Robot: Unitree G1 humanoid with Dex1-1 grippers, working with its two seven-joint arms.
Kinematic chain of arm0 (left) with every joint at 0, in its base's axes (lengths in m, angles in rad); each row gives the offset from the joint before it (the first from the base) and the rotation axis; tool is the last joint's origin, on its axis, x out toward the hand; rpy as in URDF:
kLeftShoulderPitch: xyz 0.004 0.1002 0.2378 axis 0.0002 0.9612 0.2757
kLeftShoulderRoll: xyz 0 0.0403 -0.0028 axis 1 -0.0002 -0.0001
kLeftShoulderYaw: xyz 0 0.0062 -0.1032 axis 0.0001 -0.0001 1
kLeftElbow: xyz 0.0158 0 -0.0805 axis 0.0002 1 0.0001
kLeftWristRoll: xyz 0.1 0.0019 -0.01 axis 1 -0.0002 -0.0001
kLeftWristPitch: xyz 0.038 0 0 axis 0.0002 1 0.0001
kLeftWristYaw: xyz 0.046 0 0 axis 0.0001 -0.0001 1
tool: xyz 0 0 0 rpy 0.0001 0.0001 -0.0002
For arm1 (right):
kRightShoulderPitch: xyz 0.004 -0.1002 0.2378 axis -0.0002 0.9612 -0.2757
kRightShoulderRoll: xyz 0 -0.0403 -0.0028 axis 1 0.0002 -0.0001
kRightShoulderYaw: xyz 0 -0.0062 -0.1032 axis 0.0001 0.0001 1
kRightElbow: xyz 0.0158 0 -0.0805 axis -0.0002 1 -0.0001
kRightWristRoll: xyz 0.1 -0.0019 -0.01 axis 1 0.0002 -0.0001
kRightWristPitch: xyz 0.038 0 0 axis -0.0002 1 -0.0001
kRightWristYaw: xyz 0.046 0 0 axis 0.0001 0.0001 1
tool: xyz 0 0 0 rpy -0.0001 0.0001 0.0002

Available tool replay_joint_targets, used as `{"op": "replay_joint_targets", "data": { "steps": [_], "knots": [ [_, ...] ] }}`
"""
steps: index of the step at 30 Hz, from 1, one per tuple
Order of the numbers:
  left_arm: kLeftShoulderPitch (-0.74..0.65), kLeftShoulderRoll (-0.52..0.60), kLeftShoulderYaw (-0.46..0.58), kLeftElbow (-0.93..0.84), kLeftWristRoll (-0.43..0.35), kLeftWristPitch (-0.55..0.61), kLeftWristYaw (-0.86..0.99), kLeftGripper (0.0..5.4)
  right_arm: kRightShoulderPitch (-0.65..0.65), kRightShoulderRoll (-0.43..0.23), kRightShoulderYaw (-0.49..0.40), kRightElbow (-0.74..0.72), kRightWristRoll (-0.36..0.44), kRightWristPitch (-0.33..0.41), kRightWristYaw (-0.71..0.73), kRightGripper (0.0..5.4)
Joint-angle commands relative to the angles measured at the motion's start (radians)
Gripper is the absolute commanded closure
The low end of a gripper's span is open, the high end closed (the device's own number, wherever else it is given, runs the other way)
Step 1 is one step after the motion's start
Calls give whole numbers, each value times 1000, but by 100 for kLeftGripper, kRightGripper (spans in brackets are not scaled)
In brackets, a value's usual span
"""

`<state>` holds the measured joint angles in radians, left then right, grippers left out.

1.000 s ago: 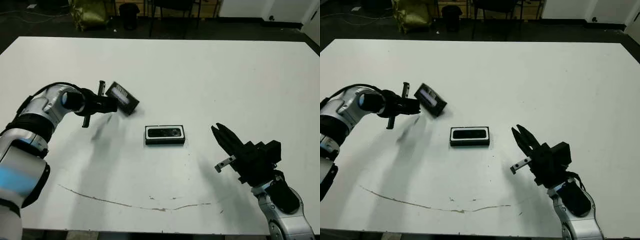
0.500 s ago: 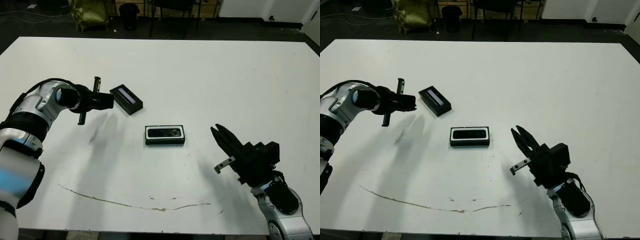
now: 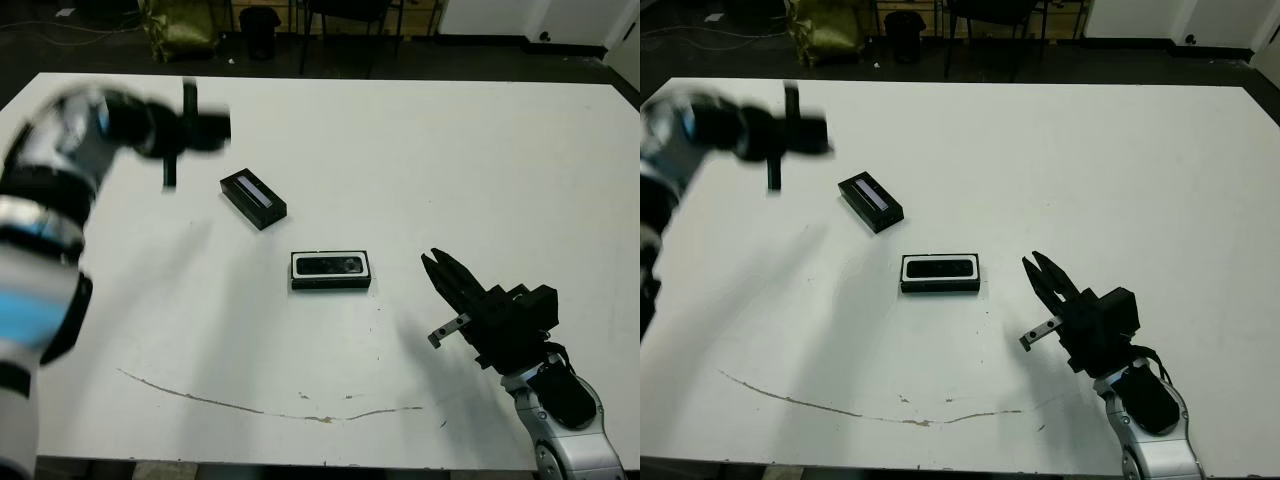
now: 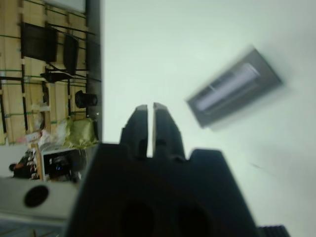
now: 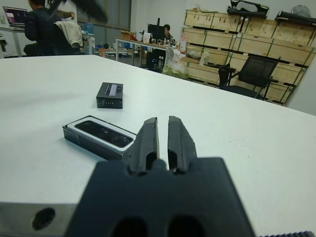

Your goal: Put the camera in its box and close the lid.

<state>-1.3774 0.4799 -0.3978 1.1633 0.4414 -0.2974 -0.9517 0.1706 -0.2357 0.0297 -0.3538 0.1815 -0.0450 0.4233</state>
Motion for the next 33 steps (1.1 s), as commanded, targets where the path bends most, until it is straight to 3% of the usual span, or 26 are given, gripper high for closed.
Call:
{"op": "replay_joint_targets", "data": {
  "steps": [1, 5, 11, 19, 22, 25, 30, 33],
  "knots": [
    [-78, -47, -47, 68, 55, 23, -20, 540, -5, -15, 3, 21, -3, 4, 9, 539],
    [-144, -99, -96, 113, 109, 26, -3, 540, -9, -17, -2, 31, 21, 18, 22, 539],
    [-168, -193, -91, 165, 113, 99, -3, 540, -19, -10, -28, 86, 99, -3, 71, 539],
    [-108, -286, -126, 192, 150, 111, 19, 540, 4, -11, -27, 37, 91, 43, 41, 539],
    [-76, -309, -140, 197, 165, 122, 23, 540, 26, -7, -21, 31, 85, 6, 52, 539],
    [-50, -325, -138, 196, 161, 139, 20, 540, 74, 2, -10, -24, 40, 44, -3, 539],
    [-37, -334, -141, 194, 159, 146, 8, 540, 119, 33, 10, -16, 23, -4, -34, 539],
    [-26, -337, -153, 193, 171, 145, 20, 540, 135, 27, 20, -35, 4, 18, -49, 539]
  ]
}}
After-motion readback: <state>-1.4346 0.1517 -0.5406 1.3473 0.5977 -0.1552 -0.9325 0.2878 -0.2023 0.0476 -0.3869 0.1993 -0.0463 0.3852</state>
